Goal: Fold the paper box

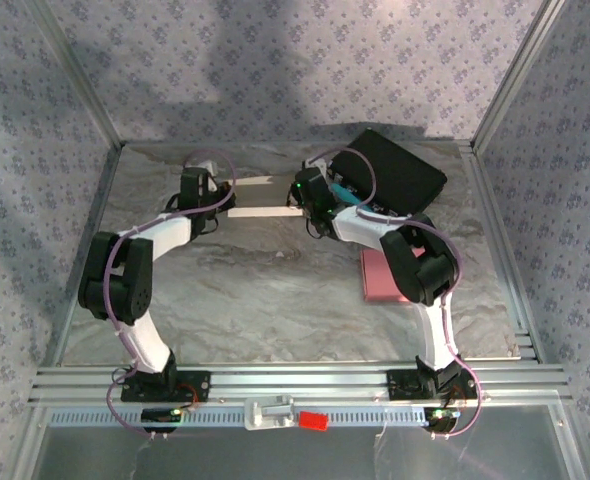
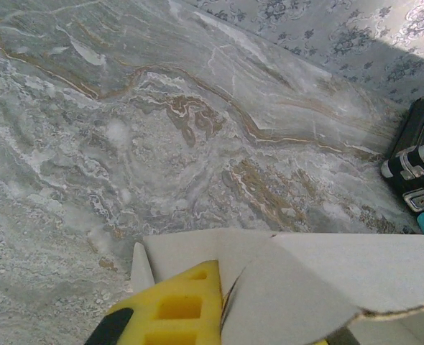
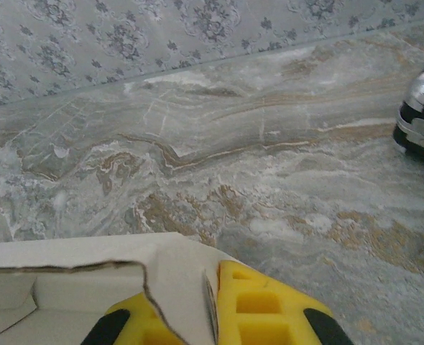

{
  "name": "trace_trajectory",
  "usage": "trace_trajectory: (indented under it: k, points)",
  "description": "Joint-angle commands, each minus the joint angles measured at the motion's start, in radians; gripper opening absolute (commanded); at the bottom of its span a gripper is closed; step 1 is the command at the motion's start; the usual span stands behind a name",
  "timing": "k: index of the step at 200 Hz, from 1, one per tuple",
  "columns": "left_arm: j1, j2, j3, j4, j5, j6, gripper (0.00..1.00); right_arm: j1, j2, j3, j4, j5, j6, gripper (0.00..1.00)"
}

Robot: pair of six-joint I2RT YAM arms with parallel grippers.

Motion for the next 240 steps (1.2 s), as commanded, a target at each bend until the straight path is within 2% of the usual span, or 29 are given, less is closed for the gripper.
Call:
trace_trajectory:
  k: [1,18,52,76,98,127,151,205,240]
  points:
    - [-0.041,-0.036,-0.029,-0.030,0.045,0.009,0.00,0.023,-0.064,0.013,-0.159,-0.040,0.082,0.11]
    - [-0.049,-0.043,-0.040,-0.052,0.025,0.021,0.00,0.025,-0.100,0.043,-0.285,-0.064,0.146,0.30]
    - [-0.059,-0.070,-0.083,-0.068,-0.022,0.028,0.00,0.016,-0.174,0.070,-0.495,-0.227,0.287,0.51]
    - [-0.067,-0.089,-0.116,-0.067,-0.046,0.027,0.00,0.000,-0.216,0.058,-0.593,-0.399,0.385,0.54]
    - [-0.080,-0.094,-0.133,-0.068,-0.053,0.027,0.00,-0.006,-0.271,0.046,-0.662,-0.494,0.459,0.57]
    - [-0.098,-0.102,-0.153,-0.063,-0.072,0.028,0.00,-0.024,-0.365,0.055,-0.705,-0.543,0.551,0.59]
    - [-0.105,-0.104,-0.168,-0.055,-0.080,0.022,0.00,-0.077,-0.391,0.104,-0.768,-0.596,0.631,0.61]
    - [-0.112,-0.105,-0.175,-0.055,-0.090,0.025,0.00,-0.263,-0.265,0.288,-1.030,-0.677,0.600,0.56]
    - [-0.115,-0.111,-0.180,-0.061,-0.091,0.025,0.00,-0.297,-0.098,0.393,-1.100,-0.773,0.594,0.54]
